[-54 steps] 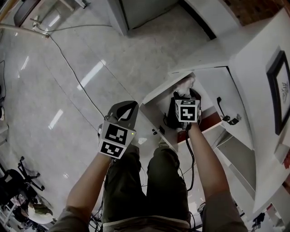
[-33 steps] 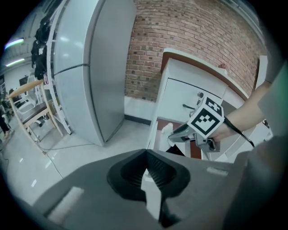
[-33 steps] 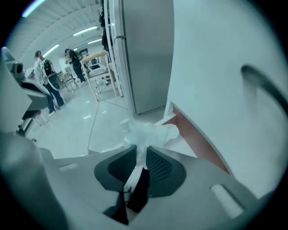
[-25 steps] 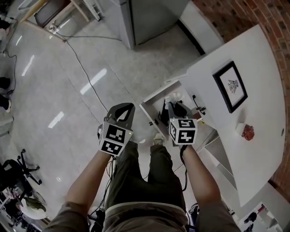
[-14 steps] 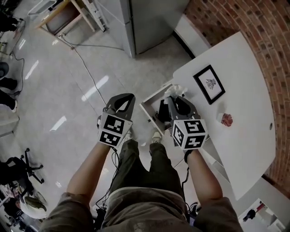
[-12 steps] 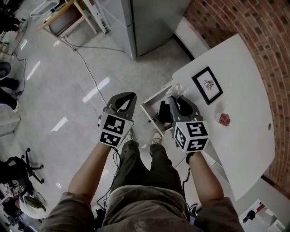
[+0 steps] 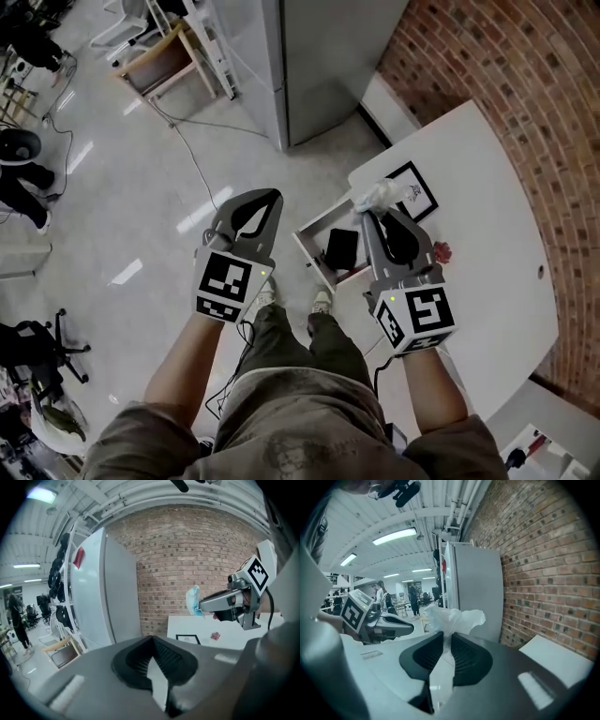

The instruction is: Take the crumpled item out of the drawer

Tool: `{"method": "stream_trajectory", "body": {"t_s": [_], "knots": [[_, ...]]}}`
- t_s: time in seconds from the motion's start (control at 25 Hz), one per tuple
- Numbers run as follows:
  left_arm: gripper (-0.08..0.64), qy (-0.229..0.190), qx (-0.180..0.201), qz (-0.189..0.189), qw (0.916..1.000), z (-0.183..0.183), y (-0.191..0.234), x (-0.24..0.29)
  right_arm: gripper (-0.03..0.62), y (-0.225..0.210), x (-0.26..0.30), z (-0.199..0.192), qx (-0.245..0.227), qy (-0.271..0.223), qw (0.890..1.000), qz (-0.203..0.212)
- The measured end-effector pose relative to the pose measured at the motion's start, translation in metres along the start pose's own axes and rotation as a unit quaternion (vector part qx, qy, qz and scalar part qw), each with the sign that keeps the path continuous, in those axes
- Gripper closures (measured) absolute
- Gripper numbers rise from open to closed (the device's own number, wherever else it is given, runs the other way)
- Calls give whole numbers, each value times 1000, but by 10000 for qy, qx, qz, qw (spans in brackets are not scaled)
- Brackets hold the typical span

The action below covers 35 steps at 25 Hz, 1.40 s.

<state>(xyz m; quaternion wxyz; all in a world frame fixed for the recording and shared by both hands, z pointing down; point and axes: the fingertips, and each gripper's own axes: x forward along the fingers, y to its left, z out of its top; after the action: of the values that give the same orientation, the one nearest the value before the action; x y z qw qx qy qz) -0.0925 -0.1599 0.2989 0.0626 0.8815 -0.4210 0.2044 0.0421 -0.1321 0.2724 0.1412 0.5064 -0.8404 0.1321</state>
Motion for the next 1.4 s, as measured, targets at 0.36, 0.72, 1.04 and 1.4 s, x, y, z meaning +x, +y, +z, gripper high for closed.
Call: {"method": "stream_trajectory", "body": {"t_s": [0.36,0.72,1.04,1.4], "knots": [[560,-357,1025,-24,9941,79,-35,-67,511,29,-70,81,-363,-703,9969,40],[560,-837,1375,-96,9869,123,-53,-115,506,55,-118,116,-559,-1048,9929,110],[560,-1198,1516,-281,9807,140,-66,-152,508,74,-137,131,-799,-1224,9890,204],[560,-1201,1483,-249,9813,135,-57,-159,508,84,-131,129,-847,-1143,9895,255]]}}
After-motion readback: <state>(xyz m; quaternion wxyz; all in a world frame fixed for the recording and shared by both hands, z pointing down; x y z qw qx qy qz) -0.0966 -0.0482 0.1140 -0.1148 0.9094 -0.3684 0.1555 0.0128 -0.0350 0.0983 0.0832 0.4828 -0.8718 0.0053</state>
